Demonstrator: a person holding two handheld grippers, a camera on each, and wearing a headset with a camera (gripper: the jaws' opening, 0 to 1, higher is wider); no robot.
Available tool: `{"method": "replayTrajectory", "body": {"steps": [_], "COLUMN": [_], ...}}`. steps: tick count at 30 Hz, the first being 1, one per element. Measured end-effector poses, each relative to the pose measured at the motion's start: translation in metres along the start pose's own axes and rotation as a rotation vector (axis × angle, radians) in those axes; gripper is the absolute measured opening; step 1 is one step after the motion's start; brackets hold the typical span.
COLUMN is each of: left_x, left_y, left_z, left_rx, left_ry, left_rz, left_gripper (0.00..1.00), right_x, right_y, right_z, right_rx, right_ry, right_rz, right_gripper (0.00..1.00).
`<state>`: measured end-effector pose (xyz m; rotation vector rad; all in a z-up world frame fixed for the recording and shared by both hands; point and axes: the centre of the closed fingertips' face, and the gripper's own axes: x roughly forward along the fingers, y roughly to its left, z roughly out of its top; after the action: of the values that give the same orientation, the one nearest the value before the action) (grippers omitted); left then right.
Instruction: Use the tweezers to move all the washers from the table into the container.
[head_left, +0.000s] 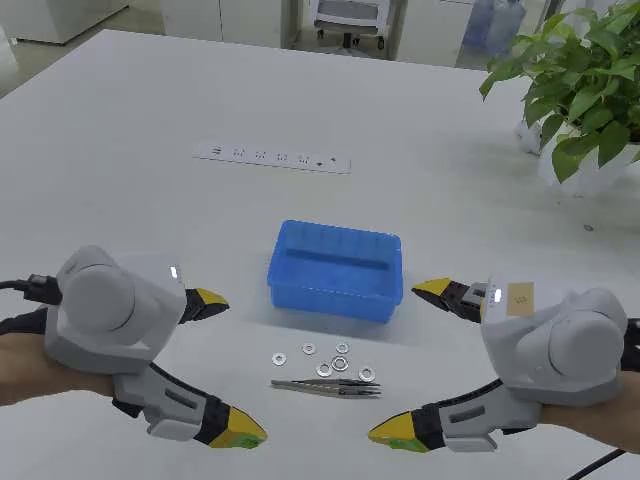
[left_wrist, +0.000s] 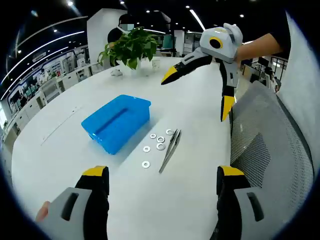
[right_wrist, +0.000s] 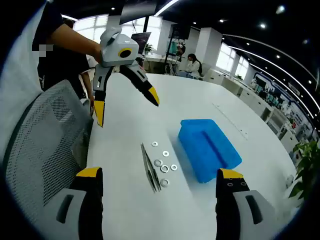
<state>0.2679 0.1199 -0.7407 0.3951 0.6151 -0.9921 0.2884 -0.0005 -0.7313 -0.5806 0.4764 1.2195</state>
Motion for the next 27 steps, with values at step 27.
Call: {"method": "replayTrajectory", "body": {"steps": [27], "left_x": [0.008], "left_y": [0.002], "left_z": [-0.011], "left_rx": [-0.013], "left_ry": [0.015], "left_rz": [-0.011], "left_gripper": [0.88], "right_x": [0.005], "right_y": [-0.004], "right_z": [-0.012], "right_rx": [0.046], "right_ry": [0.030], "right_rz": [-0.005], "right_gripper": [0.84]}}
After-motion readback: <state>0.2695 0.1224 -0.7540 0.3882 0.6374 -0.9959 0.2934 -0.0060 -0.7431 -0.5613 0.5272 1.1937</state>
